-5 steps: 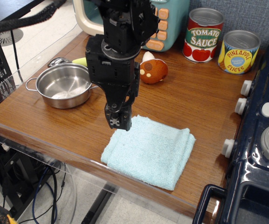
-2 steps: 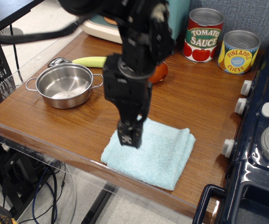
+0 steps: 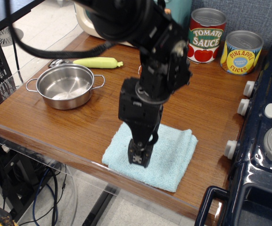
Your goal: Slide the blue rag so that it touches the silver pot.
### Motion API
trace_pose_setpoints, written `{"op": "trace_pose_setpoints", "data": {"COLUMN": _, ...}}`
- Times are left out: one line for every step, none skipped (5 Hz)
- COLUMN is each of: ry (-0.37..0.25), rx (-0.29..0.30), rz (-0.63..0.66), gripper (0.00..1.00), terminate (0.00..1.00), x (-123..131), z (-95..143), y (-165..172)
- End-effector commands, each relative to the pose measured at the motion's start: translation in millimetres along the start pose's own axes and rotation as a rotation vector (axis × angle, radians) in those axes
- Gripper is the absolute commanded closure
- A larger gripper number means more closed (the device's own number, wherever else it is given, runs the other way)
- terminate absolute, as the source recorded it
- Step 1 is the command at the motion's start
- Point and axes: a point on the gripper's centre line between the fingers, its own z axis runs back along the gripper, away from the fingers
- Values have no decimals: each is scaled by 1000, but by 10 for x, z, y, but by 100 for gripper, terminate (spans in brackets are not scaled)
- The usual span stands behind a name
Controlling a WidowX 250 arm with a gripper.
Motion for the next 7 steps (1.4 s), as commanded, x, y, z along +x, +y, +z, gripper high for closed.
{"op": "trace_pose_setpoints", "data": {"ry": 13, "rx": -31, "rz": 9, "gripper": 0, "terminate": 0, "x": -57, "z": -153, "y": -87}}
{"op": "trace_pose_setpoints", "data": {"ry": 12, "rx": -27, "rz": 64, "gripper": 0, "terminate": 0, "x": 64, "z": -246, "y": -199}}
{"op": "trace_pose_setpoints", "data": {"ry": 2, "rx": -20, "rz": 114, "gripper": 0, "terminate": 0, "x": 163, "z": -270, "y": -335}}
{"op": "trace_pose_setpoints", "data": {"ry": -14, "rx": -24, "rz": 170, "gripper": 0, "terminate": 0, "x": 306, "z": -264, "y": -479}}
{"op": "trace_pose_setpoints", "data": {"ry": -31, "rx": -12, "rz": 250, "gripper": 0, "terminate": 0, "x": 502, "z": -268, "y": -656}}
{"op": "trace_pose_setpoints", "data": {"ry": -46, "rx": -8, "rz": 322, "gripper": 0, "terminate": 0, "x": 671, "z": -292, "y": -872}}
{"op": "trace_pose_setpoints", "data": {"ry": -52, "rx": 2, "rz": 379, "gripper": 0, "terminate": 0, "x": 794, "z": -321, "y": -1071}}
